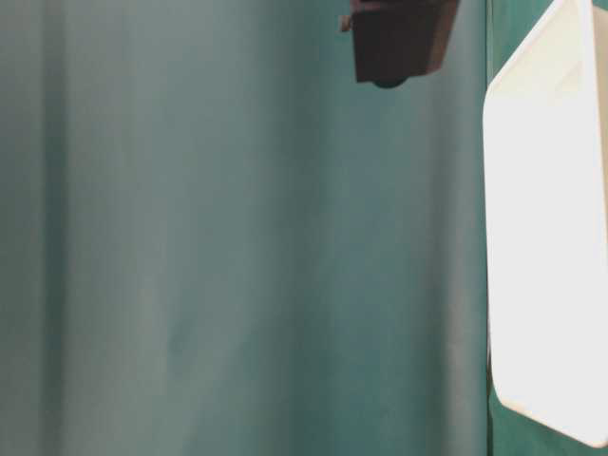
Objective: Put the tape alternately from left to right into the white case.
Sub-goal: 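Lower the right gripper onto the blue tape roll and grasp it, then lift the blue roll with the right gripper and place it in the tray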
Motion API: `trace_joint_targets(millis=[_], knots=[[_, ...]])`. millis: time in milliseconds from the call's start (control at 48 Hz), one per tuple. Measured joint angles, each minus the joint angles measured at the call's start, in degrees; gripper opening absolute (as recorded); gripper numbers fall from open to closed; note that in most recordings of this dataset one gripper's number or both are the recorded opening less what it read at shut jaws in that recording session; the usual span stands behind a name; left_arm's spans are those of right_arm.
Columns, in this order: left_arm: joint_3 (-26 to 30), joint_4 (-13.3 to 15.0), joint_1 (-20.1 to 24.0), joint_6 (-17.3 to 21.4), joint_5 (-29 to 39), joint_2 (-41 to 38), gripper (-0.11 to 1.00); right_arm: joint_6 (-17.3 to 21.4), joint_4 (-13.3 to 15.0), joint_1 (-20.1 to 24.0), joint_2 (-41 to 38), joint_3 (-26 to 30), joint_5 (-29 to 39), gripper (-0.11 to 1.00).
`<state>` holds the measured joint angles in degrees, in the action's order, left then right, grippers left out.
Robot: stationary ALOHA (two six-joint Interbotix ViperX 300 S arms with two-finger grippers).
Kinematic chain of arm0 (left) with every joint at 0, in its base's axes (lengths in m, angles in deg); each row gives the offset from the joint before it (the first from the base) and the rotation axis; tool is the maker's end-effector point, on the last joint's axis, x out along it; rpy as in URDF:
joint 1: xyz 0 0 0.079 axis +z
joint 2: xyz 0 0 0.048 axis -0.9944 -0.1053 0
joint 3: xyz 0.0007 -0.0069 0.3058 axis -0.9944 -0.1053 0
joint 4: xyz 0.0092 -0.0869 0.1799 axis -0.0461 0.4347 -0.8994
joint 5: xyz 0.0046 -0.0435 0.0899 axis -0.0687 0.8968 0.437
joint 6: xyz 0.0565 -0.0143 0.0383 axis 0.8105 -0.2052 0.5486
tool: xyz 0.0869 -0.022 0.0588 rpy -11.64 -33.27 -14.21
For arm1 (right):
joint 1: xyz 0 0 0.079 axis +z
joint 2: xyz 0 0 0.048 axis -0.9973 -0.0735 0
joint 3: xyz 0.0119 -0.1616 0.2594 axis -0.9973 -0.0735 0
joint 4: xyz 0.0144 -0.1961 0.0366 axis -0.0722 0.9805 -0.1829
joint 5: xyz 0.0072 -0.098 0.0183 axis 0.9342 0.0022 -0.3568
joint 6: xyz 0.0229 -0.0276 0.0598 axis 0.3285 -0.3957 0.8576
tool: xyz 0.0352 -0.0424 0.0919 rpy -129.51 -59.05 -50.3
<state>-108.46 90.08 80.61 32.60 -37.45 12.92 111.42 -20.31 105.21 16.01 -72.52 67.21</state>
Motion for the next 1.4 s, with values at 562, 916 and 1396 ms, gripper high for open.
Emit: trace_joint_targets(millis=[562,916,1396], knots=[[0.0,0.0,0.0,0.0,0.0,0.0,0.44,0.1,0.0,0.0,3.9,0.1,1.1,0.27],[0.0,-0.1,0.0,0.1,0.0,0.1,0.44,0.1,0.0,0.0,13.2,0.1,2.5,0.27],[0.0,0.0,0.0,0.0,0.0,0.0,0.44,-0.1,0.4,-1.8,13.4,0.1,1.9,0.27]])
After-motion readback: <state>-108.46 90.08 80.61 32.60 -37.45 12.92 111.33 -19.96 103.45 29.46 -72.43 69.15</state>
